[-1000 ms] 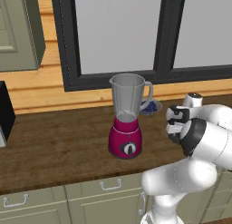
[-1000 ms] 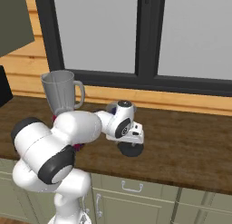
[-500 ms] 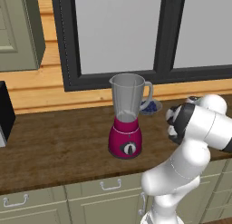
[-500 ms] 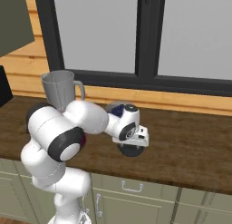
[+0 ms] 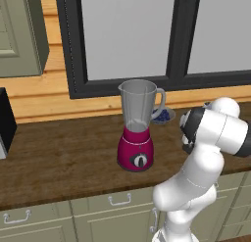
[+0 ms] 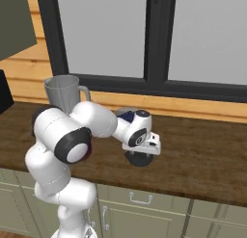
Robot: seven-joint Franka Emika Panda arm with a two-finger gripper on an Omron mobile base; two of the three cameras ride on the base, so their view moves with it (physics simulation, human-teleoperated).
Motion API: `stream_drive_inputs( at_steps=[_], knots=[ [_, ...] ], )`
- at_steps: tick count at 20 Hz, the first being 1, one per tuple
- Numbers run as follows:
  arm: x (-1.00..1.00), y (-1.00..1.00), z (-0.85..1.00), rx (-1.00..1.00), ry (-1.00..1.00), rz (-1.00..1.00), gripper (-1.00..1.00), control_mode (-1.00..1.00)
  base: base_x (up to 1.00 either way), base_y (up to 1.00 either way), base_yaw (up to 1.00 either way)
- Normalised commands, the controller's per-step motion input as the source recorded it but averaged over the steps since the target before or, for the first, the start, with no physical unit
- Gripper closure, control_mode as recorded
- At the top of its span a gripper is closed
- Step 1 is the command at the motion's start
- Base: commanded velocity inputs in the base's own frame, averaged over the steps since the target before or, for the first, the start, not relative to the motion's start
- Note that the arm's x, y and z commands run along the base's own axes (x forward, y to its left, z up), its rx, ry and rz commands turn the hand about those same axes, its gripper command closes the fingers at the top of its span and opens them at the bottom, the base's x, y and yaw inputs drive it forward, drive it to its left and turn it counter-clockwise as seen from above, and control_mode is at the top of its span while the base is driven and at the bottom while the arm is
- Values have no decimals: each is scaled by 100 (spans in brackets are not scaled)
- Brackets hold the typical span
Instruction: Close the lid blender by securely placing the lid on top.
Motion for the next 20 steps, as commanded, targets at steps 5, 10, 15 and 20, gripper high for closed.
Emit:
stream_drive_inputs(
  at_steps=[5,10,15,20],
  knots=[
    [1,0,-54,0,0,0,100,-100,0,0,0],
    [0,6,-10,0,9,1,100,-100,0,0,0],
    [-9,4,0,1,2,0,100,-100,0,0,0],
    [-45,4,58,2,-1,0,100,-100,0,0,0]
  ],
)
